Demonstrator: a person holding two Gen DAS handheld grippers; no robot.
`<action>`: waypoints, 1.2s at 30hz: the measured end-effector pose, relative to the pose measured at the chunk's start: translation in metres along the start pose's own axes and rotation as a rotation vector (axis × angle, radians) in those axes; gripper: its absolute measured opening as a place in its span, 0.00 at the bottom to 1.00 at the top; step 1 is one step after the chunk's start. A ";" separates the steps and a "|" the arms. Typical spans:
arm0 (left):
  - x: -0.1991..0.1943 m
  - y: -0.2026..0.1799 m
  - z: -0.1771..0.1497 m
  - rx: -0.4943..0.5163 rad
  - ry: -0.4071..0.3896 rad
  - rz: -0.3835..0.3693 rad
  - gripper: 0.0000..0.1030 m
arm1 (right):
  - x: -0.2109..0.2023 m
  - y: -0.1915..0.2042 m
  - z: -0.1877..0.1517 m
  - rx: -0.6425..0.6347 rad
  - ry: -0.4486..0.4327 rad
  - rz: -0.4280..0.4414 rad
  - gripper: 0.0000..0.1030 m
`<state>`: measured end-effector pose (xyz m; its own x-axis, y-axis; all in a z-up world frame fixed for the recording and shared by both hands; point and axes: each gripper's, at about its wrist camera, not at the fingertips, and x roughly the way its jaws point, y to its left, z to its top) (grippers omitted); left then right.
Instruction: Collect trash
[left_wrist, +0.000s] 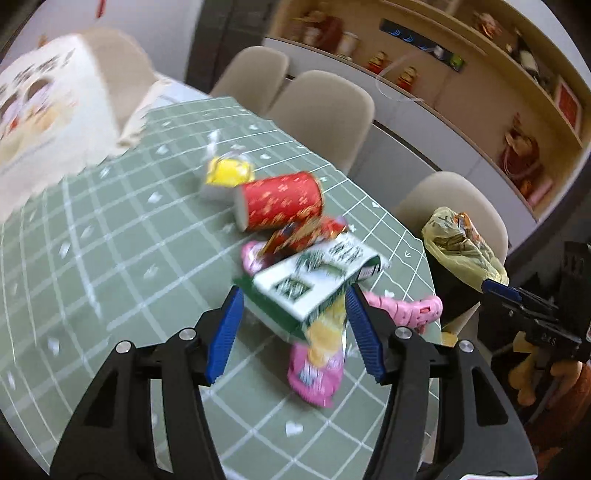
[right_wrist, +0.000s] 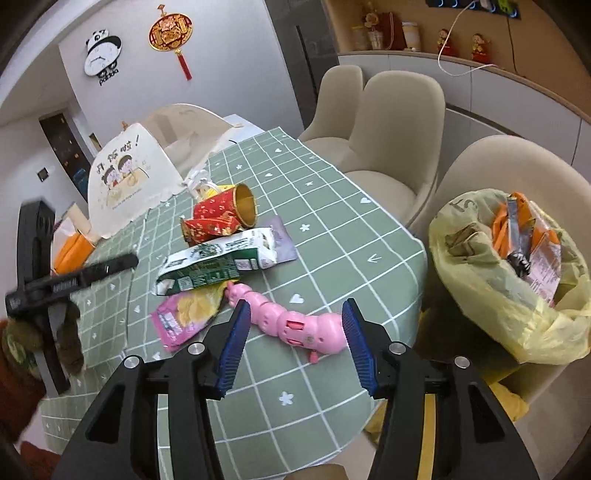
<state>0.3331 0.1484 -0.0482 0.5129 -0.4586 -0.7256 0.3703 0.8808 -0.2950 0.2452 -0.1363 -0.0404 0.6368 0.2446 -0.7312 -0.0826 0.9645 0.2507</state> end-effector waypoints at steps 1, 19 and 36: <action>0.006 -0.001 0.008 0.012 0.001 0.002 0.53 | -0.001 -0.001 -0.001 -0.002 -0.001 -0.004 0.47; 0.069 0.007 0.040 -0.060 0.080 0.057 0.24 | 0.043 0.010 0.000 -0.043 0.104 -0.110 0.47; -0.053 0.097 -0.026 -0.387 -0.031 0.111 0.14 | 0.132 0.114 -0.004 -0.159 0.305 0.135 0.47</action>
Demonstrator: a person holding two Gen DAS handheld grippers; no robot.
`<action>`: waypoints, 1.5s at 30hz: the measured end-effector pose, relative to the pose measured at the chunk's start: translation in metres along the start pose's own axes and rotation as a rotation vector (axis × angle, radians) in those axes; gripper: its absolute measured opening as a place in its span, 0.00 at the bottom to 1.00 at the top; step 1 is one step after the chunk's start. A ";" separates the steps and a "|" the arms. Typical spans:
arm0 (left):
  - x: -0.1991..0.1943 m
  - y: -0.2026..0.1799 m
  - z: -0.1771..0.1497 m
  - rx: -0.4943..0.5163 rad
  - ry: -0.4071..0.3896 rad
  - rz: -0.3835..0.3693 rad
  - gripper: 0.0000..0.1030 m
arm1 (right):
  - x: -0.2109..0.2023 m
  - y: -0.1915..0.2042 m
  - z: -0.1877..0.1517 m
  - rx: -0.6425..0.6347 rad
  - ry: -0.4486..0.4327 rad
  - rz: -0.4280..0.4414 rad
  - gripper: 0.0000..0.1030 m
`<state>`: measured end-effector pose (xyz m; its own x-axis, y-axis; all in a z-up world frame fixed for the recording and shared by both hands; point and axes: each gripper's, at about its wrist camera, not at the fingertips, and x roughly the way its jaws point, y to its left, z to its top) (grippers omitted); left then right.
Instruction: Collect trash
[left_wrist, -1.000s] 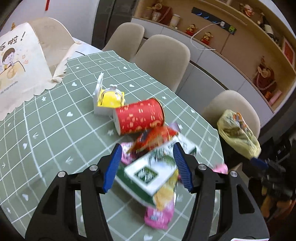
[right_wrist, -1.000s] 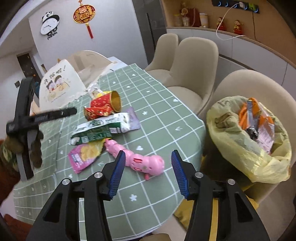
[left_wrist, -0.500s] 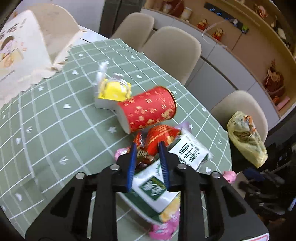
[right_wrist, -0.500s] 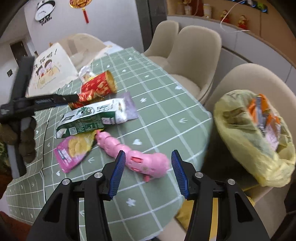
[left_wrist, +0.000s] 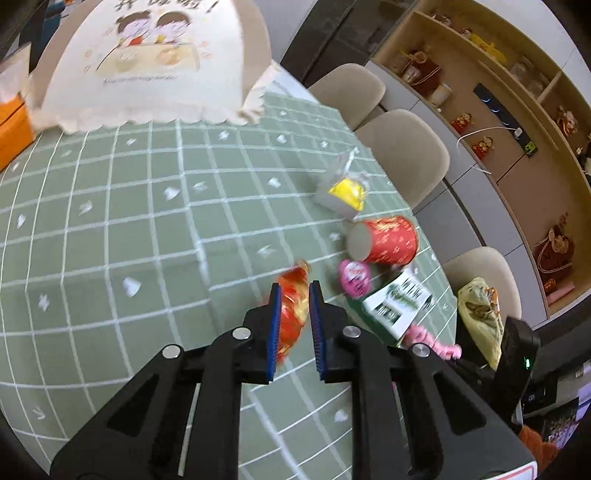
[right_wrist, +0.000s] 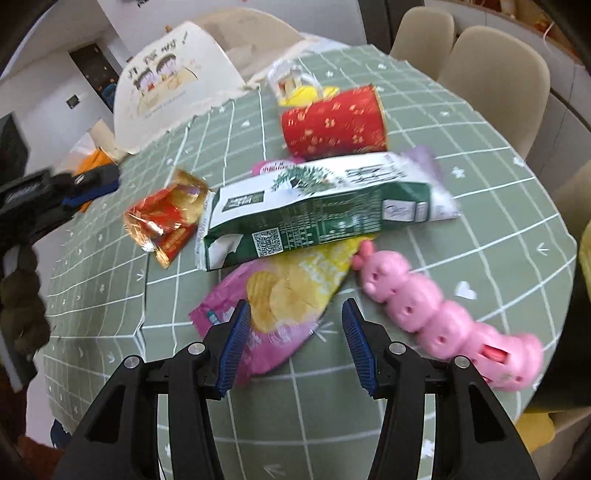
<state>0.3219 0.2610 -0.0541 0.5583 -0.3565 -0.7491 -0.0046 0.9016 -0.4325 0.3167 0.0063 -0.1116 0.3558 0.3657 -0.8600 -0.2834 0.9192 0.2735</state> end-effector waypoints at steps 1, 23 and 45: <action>0.000 0.003 -0.002 0.003 0.008 -0.002 0.14 | 0.002 0.000 0.002 -0.006 0.004 -0.010 0.47; -0.009 0.023 -0.014 -0.011 -0.018 -0.014 0.38 | 0.014 -0.012 0.019 0.145 -0.094 -0.098 0.49; 0.002 0.041 -0.014 -0.025 0.031 0.004 0.43 | -0.042 -0.025 -0.007 -0.141 -0.092 -0.190 0.07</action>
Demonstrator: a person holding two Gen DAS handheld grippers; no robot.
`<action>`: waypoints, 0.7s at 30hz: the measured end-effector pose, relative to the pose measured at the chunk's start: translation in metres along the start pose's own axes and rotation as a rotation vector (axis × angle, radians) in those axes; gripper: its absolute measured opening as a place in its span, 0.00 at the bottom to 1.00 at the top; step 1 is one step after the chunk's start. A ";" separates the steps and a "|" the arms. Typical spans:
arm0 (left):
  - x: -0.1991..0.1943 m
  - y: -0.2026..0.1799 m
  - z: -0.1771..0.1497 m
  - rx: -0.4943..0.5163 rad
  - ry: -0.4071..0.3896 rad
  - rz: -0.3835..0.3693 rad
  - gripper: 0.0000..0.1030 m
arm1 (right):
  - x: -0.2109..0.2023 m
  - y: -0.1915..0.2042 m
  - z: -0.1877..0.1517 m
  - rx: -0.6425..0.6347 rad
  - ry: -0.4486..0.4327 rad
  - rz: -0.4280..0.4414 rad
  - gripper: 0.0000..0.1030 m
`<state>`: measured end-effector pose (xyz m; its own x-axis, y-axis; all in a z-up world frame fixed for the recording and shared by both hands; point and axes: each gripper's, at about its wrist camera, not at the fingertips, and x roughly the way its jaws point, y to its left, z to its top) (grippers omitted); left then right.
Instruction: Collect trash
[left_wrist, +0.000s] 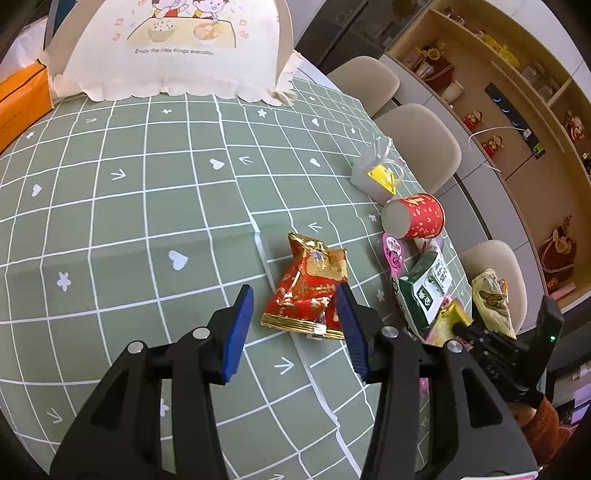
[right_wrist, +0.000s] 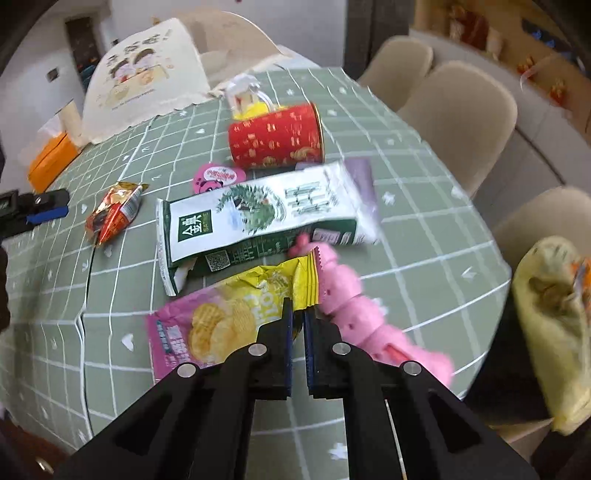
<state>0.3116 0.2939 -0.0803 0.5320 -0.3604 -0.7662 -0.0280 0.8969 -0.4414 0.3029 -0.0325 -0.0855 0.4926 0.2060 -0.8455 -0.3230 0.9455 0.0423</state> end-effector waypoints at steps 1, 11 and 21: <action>0.000 -0.002 0.000 0.006 0.002 -0.004 0.43 | -0.002 -0.001 0.001 -0.003 0.001 0.027 0.07; -0.003 0.000 0.003 0.008 -0.013 -0.010 0.44 | 0.000 0.000 -0.022 0.104 0.099 0.167 0.45; -0.006 0.015 0.002 0.000 -0.020 0.013 0.44 | 0.031 0.021 -0.012 0.147 0.102 0.072 0.45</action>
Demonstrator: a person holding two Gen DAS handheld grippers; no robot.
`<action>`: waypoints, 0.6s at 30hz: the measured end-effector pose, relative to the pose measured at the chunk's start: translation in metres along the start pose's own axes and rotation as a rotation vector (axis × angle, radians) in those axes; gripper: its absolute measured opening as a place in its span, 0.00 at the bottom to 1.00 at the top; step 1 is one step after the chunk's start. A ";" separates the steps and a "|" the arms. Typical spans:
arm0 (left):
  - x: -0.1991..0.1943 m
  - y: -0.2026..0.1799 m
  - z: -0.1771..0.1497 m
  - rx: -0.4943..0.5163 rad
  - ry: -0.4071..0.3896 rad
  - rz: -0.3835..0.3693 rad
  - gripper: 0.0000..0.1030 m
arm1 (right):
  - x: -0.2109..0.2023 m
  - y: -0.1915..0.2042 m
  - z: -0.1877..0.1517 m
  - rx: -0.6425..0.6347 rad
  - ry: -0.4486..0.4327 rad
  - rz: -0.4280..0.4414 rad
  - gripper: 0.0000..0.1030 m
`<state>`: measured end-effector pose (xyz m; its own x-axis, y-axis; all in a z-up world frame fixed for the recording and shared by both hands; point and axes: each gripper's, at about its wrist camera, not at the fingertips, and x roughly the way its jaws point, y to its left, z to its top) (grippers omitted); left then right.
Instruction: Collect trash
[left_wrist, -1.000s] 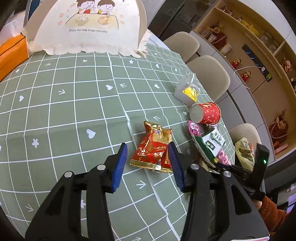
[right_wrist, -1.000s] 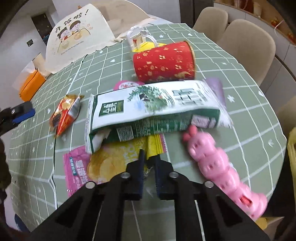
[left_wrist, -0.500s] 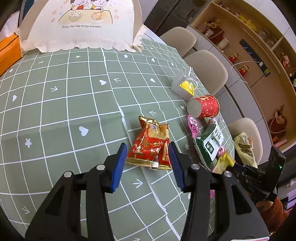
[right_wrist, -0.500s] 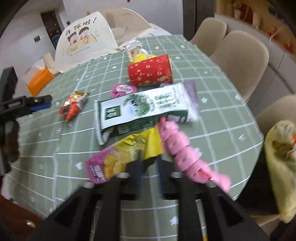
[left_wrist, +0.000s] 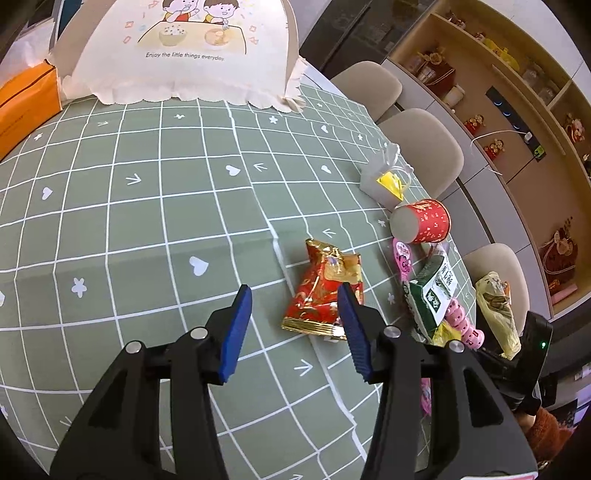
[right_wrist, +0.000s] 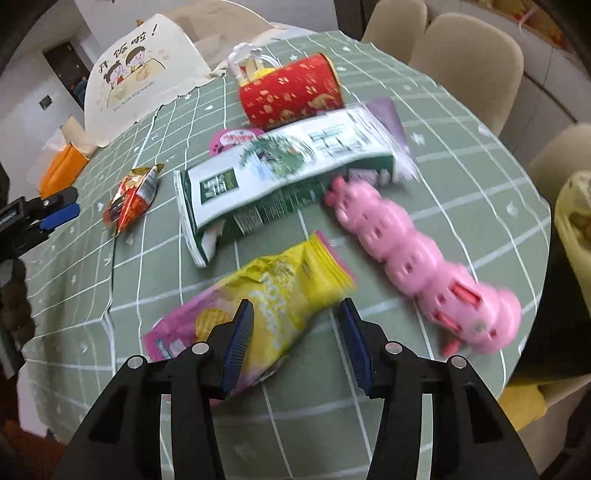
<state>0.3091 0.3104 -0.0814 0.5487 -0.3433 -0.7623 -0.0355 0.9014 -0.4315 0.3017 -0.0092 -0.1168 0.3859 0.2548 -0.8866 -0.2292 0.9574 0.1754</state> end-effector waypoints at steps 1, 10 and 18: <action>0.000 0.001 -0.001 0.001 0.002 0.000 0.44 | 0.002 0.004 0.002 -0.021 -0.008 -0.010 0.45; 0.005 -0.007 -0.004 0.070 0.027 -0.075 0.49 | -0.028 0.017 0.014 -0.070 -0.084 -0.008 0.08; 0.039 -0.029 0.001 0.157 0.058 -0.014 0.49 | -0.073 0.013 -0.003 -0.016 -0.142 -0.066 0.08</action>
<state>0.3328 0.2712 -0.0982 0.4993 -0.3669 -0.7849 0.1051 0.9249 -0.3655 0.2679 -0.0156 -0.0515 0.5224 0.2094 -0.8266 -0.2132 0.9707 0.1112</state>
